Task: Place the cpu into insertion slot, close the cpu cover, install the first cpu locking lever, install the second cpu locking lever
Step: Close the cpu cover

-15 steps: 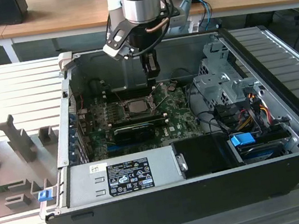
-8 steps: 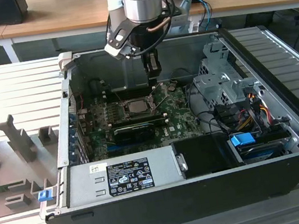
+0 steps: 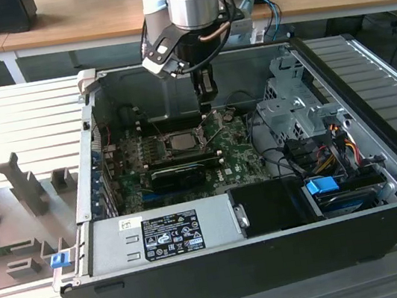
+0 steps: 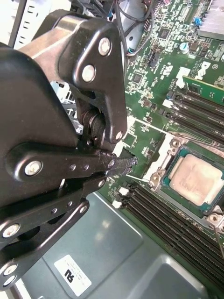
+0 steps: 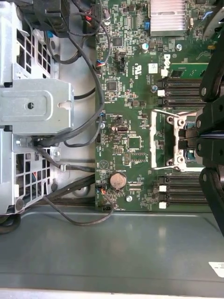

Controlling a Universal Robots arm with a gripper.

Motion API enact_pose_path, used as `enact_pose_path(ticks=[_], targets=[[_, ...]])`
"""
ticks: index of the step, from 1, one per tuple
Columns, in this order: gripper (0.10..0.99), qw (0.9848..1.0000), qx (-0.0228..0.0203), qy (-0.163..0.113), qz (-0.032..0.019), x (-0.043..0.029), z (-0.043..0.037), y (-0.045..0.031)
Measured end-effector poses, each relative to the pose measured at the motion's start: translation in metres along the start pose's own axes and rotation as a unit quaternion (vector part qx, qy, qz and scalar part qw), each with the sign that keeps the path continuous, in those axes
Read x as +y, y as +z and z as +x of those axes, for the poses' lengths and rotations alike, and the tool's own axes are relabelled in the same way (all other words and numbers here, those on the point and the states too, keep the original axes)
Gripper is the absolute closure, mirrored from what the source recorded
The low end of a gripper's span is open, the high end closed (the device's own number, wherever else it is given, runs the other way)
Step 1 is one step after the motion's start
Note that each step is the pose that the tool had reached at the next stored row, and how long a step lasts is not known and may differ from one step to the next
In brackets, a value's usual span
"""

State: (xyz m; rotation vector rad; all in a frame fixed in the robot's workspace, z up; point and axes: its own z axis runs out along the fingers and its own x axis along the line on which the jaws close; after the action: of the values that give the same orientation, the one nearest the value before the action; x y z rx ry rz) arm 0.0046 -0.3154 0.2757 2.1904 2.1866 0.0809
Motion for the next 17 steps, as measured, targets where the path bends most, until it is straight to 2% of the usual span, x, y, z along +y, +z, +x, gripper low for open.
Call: enact_pose_path(ticks=[10, 13, 15, 17], targets=[[0.98, 1.0, -0.0002, 0.0, 0.0007, 0.0137, 0.0, 0.003], [0.98, 1.0, -0.0002, 0.0, 0.001, 0.027, 0.0, 0.008], [0.98, 1.0, -0.0001, 0.0, 0.0012, 0.0395, 0.0002, 0.0136], [0.98, 1.0, -0.0001, 0.0, 0.0012, 0.0434, 0.0005, 0.0169]])
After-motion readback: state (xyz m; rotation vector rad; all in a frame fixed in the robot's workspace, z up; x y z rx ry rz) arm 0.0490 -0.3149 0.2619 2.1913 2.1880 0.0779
